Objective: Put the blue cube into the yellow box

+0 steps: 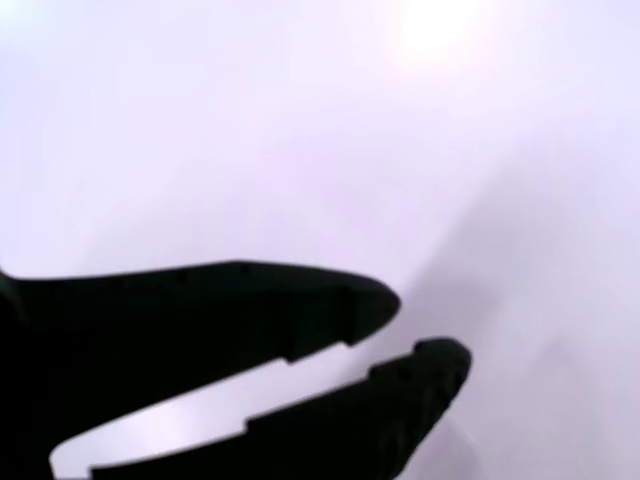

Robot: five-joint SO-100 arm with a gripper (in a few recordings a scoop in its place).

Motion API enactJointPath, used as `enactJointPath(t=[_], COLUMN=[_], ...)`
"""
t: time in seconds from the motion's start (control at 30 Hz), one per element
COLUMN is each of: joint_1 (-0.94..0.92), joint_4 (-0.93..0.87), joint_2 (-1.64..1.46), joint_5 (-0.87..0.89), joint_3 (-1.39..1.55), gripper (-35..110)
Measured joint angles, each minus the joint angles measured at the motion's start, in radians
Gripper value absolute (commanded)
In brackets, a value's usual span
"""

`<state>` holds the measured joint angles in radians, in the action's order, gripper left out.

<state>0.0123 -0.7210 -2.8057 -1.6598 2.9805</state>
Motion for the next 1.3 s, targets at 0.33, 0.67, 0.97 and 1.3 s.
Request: enactJointPath(t=[0.33,0.67,0.97,1.3], joint_1=[0.112,0.252,0.356,0.437], joint_4=[0.275,0.353,0.509,0.66], joint_2=[0.337,0.565,0.77,1.011], joint_5=[0.067,0.086,0.058,0.052], joint_3=[-0.305,-0.495,-0.578,-0.667], gripper=[41,45,47,48])
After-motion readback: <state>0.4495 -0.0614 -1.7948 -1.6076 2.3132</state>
